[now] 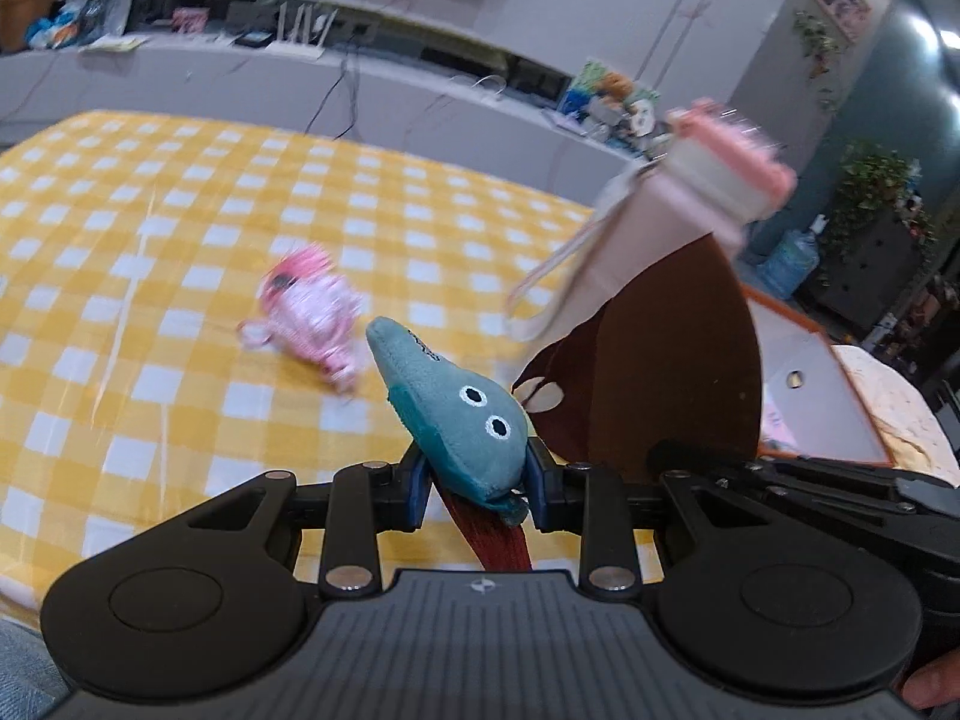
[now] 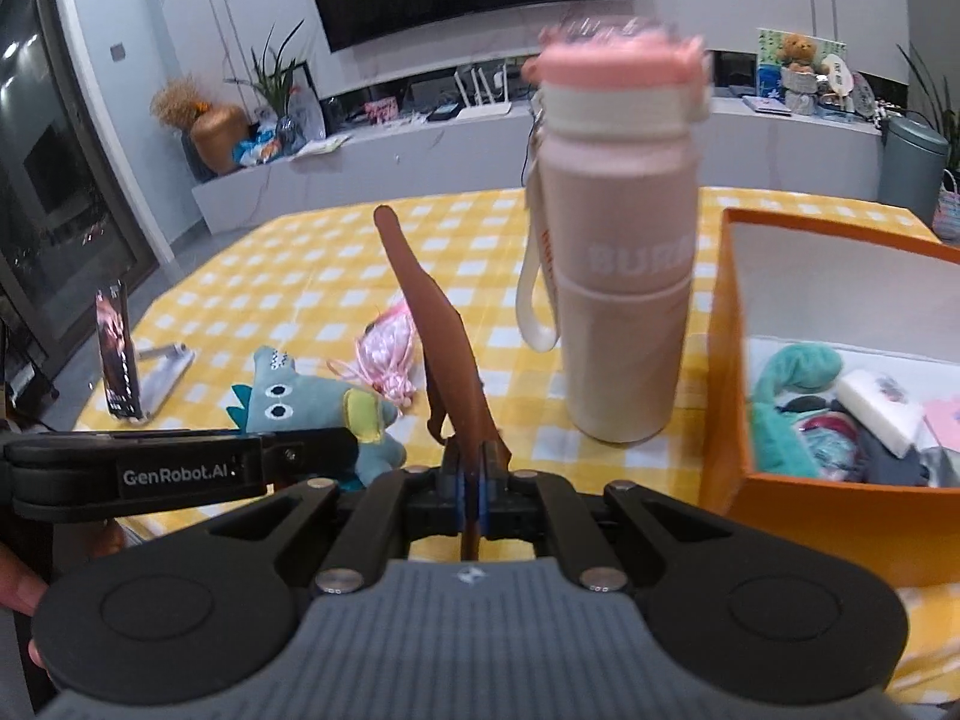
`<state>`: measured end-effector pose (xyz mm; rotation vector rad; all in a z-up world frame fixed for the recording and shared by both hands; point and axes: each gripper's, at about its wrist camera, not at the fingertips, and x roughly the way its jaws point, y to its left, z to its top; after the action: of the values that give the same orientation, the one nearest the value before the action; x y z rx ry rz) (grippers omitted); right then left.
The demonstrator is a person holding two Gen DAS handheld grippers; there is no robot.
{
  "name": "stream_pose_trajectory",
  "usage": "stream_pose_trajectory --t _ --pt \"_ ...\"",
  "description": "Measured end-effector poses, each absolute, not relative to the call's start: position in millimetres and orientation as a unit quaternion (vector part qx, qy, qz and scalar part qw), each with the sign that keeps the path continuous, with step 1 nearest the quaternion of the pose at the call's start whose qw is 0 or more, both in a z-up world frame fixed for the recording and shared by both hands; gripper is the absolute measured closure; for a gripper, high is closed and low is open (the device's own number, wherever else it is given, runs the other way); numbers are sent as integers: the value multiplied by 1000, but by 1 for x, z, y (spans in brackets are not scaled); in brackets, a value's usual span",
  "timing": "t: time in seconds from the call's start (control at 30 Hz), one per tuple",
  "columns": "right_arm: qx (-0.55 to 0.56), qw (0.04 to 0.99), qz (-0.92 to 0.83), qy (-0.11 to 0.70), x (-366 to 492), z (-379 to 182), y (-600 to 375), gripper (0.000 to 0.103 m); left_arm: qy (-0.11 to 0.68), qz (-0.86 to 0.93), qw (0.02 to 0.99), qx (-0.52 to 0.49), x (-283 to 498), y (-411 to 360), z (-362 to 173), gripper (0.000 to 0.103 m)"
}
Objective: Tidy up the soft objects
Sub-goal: 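Lift the teal plush with the left gripper and the hat with the right over the box, then open the left gripper to drop the teal plush into the box while the right holds the hat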
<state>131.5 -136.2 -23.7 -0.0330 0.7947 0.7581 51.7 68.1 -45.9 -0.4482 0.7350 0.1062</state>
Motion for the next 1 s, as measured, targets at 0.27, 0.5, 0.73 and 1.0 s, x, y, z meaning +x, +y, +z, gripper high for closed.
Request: stream_pose_trajectory --t 0.27,0.5,0.73,1.0 --pt "23 869 339 360 130 4 -180 102 334 11 920 -205 57 36 -9 68" --pt "49 891 306 333 141 23 -226 102 315 -35 931 -184 77 0 15 68" --pt "69 903 277 322 160 33 -269 102 302 -73 939 -147 112 -40 30 68" --pt "72 914 235 324 197 34 -313 102 303 -106 939 -122 154 -76 32 68"
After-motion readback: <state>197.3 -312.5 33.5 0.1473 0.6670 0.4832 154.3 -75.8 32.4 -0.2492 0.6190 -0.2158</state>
